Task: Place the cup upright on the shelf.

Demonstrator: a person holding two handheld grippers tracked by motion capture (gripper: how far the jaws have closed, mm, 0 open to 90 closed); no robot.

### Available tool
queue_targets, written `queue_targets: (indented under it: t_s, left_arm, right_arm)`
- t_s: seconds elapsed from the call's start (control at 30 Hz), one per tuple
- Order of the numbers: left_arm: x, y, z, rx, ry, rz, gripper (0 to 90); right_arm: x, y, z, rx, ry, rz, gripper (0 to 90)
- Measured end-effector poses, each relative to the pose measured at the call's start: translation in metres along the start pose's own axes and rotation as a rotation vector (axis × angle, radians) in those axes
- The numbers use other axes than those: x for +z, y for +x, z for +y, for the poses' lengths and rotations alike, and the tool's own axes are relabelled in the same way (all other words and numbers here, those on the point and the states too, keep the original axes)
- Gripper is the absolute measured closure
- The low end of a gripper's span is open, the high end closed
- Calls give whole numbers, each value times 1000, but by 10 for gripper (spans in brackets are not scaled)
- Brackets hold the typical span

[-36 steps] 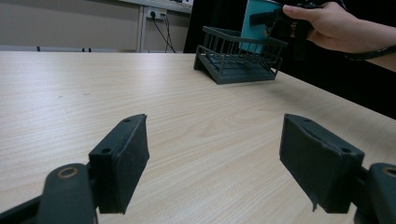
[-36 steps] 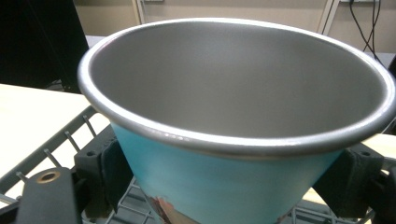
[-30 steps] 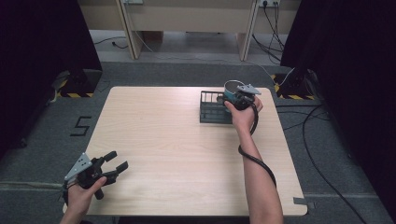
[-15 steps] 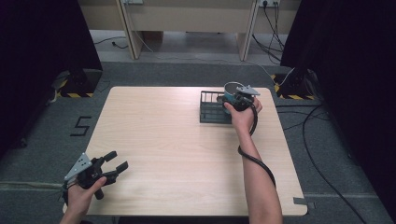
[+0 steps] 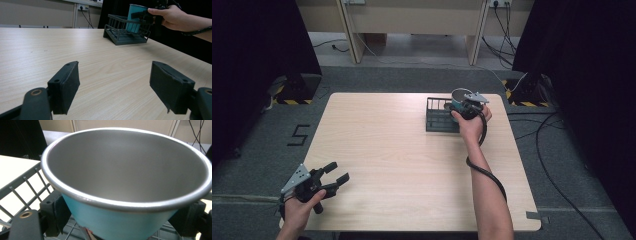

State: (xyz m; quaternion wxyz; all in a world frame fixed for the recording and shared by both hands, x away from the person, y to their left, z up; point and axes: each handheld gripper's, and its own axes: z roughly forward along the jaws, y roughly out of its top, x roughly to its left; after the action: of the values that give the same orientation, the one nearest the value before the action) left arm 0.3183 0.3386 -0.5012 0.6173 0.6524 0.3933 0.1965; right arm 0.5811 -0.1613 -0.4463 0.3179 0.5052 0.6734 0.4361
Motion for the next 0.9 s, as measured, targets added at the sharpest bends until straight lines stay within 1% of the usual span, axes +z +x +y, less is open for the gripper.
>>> queue_targets:
  t_s: [0.03, 0.13, 0.2, 0.47, 0.5, 0.6, 0.7, 0.9]
  left_arm:
    - [0, 0, 0, 0, 0, 0, 231]
    - [0, 0, 0, 0, 1, -1, 231]
    - [0, 0, 0, 0, 2, -1, 231]
    - [0, 0, 0, -1, 3, -2, 231]
    - [0, 0, 0, -1, 3, -2, 231]
    - [0, 0, 0, 0, 3, -2, 231]
    - [0, 0, 0, -1, 4, -2, 233]
    - [1, -1, 0, -1, 4, -2, 233]
  right_arm:
    - [0, 1, -1, -11, 1, 1, 170]
    - [0, 1, -2, -12, 1, 7, 168]
    - [0, 1, -3, 1, 0, 3, 157]
    - [-3, 2, -6, 6, -13, 2, 155]
    - [-4, 2, -8, 18, -17, 1, 156]
    - [-5, 2, -10, 26, -16, 3, 156]
    - [-7, 3, -11, 21, -14, 3, 156]
    - [-12, 5, -11, 29, -24, 5, 156]
